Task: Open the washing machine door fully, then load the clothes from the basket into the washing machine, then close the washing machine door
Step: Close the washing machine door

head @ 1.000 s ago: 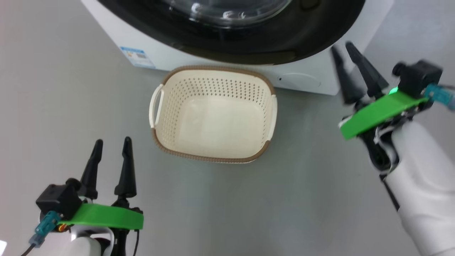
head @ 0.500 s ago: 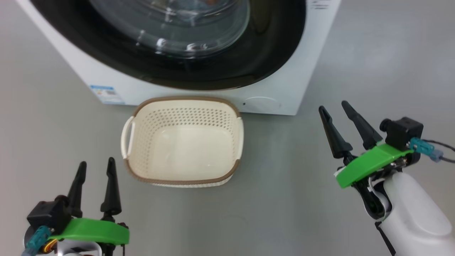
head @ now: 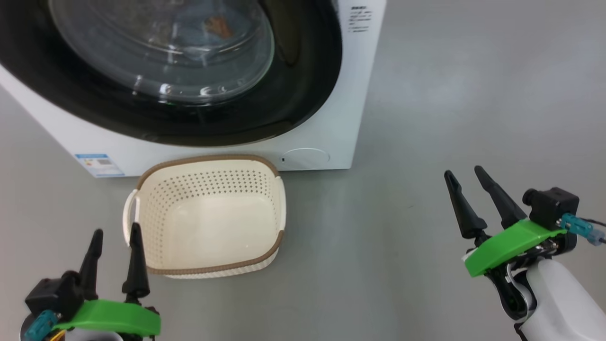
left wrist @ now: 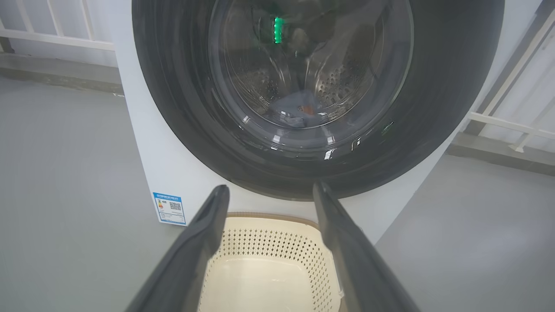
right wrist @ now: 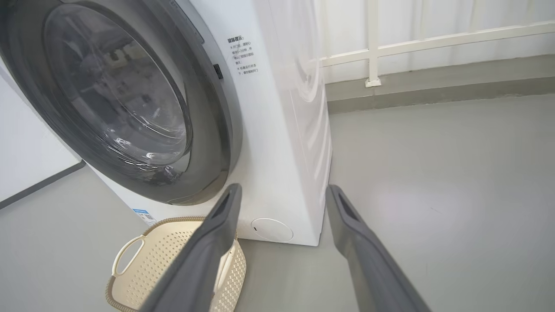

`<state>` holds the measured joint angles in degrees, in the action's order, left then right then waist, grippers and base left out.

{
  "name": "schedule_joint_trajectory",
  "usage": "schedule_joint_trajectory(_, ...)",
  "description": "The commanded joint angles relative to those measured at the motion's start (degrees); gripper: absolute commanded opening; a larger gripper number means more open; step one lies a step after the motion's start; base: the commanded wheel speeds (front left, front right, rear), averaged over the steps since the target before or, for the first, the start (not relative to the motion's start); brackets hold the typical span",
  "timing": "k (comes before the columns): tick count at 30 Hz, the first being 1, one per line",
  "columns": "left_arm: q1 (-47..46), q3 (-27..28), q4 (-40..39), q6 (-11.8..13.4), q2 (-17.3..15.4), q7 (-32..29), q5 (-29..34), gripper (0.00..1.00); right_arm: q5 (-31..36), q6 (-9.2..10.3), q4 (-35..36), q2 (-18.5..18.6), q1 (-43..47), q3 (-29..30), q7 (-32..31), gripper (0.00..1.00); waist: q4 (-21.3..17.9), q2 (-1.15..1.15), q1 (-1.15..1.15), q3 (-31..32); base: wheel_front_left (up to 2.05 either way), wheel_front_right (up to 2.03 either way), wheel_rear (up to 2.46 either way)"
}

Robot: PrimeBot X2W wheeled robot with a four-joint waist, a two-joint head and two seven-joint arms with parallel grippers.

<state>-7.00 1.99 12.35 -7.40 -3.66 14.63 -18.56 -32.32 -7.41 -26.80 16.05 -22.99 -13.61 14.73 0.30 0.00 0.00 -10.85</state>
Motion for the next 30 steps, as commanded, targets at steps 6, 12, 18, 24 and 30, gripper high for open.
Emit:
schedule_joint_trajectory(6, 0.16, 2.36, -0.09, -0.09, -2.06, 0.37, -0.47, 1.0, 0.59, -0.08, 1.71, 0.85, 2.95, -0.24, 0.27, 1.0, -2.62, 0.0, 0.0, 1.5, 0.0, 0.0, 0.0)
schedule_joint_trajectory(12, 0.72, 2.62, -0.02, -0.09, -2.59, 0.37, -0.13, 1.0, 0.83, -0.08, 1.95, 1.27, 4.76, 0.3, 0.27, 1.0, -3.51, 0.0, 0.0, 2.23, 0.0, 0.0, 0.0)
schedule_joint_trajectory(18, 1.82, 2.99, 0.37, -0.09, -2.89, 0.37, 0.02, 1.0, 0.77, -0.08, 2.32, 1.61, 7.86, 1.98, 0.27, 1.0, -4.1, 0.0, 0.0, 3.34, 0.0, 0.0, 0.0)
schedule_joint_trajectory(24, 3.01, 3.72, 0.06, -0.09, -3.0, 0.37, 0.15, 1.0, 0.88, -0.08, 3.04, 1.43, 9.66, 3.27, 0.27, 1.0, -4.72, 0.0, 0.0, 3.46, 0.0, 0.0, 0.0)
schedule_joint_trajectory(30, 3.41, 4.25, -0.36, -0.09, -2.7, 0.37, 0.12, 1.0, 1.06, -0.08, 3.31, 1.28, 9.91, 3.9, 0.27, 1.0, -4.79, 0.0, 0.0, 3.48, 0.0, 0.0, 0.0)
